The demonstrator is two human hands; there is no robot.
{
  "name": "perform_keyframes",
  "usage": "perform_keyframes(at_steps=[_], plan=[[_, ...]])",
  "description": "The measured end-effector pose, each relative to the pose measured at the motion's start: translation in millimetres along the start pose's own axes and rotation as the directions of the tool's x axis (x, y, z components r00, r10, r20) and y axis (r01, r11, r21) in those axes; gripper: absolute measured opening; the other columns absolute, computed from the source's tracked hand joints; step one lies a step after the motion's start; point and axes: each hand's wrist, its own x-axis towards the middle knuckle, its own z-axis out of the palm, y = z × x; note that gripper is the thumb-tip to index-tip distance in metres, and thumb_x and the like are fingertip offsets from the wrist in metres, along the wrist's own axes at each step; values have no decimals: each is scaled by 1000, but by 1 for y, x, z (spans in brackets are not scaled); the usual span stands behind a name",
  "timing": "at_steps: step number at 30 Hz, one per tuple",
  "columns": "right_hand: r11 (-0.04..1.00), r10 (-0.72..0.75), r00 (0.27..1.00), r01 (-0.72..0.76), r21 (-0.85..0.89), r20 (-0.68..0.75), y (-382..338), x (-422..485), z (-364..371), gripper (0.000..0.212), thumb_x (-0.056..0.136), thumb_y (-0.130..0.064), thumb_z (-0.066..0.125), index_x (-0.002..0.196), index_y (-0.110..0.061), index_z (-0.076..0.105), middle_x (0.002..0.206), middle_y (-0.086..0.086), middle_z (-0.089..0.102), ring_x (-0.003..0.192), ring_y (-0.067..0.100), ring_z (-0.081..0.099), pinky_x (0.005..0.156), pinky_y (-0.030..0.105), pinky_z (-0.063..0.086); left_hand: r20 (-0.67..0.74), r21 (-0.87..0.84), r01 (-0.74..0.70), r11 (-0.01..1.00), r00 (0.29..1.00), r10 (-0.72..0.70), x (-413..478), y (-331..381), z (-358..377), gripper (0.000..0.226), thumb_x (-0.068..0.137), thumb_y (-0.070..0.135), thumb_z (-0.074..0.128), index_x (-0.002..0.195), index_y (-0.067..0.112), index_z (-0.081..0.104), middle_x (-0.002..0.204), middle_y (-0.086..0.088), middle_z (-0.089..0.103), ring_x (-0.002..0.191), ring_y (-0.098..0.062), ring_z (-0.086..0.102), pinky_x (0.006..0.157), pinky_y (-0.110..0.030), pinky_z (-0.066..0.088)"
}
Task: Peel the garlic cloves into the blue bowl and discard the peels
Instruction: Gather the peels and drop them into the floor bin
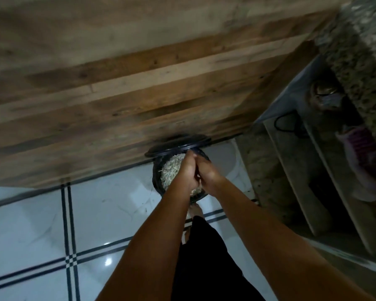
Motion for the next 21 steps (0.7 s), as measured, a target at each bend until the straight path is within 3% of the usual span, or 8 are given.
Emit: perform_keyframes(at_steps=[1,3,5,6,8,11,15,21], plan=[[997,-51,999,51,-50,-10,-2,-8,-6,45,99,-23,41,137,1,41,144,25,38,135,42,32,112,49,24,40,-47,-39,998,998,41,-13,4,2,53,100,41,29,137,4,42,140,-20,45,131,-35,41,108,-41,34],[984,-170,981,164,-72,-90,-6,-28,-21,37,100,-12,38,132,5,45,133,24,50,126,40,44,106,45,34,73,-72,-90,993,993,95,-34,7,11,36,100,40,36,114,12,56,101,-9,61,95,-22,59,80,-26,47],[964,-256,944,264,10,-209,-14,-57,-47,32,98,-9,44,126,3,53,106,20,62,101,35,59,87,41,47,80,-28,-152,988,985,154,-57,7,21,18,101,27,39,95,17,53,82,0,53,73,-14,51,60,-20,41],[949,-262,932,296,111,-251,-18,-74,-61,28,97,-9,46,121,2,56,93,14,62,86,27,59,77,35,48,107,-17,-183,983,977,184,-67,6,27,18,101,23,40,100,13,55,87,-2,55,77,-16,53,63,-21,41],[851,-276,915,375,367,-294,-27,-109,-93,20,95,-3,47,113,-2,55,85,9,59,76,20,55,74,29,46,189,12,-237,971,955,231,-88,1,51,21,99,19,43,111,8,55,96,-5,59,90,-20,56,76,-25,44],[647,-292,839,526,552,-459,-36,-170,-148,16,93,1,49,106,-2,55,81,10,61,67,20,56,63,28,49,301,93,-317,944,913,276,-134,-13,106,13,97,17,46,92,13,58,80,-1,58,68,-13,58,61,-21,45],[424,-290,688,716,555,-665,-18,-257,-233,12,94,-2,47,94,-7,57,78,7,62,65,18,58,66,27,49,525,203,-444,873,802,286,-199,-58,191,18,95,14,48,79,15,56,71,-1,56,39,-2,52,37,-13,37],[186,-169,462,882,432,-871,57,-370,-349,11,92,-3,51,90,-11,58,81,7,63,67,18,59,56,22,52,808,268,-542,797,577,121,-299,-171,302,21,97,15,44,79,15,56,70,-1,55,42,-3,52,41,-14,37]])
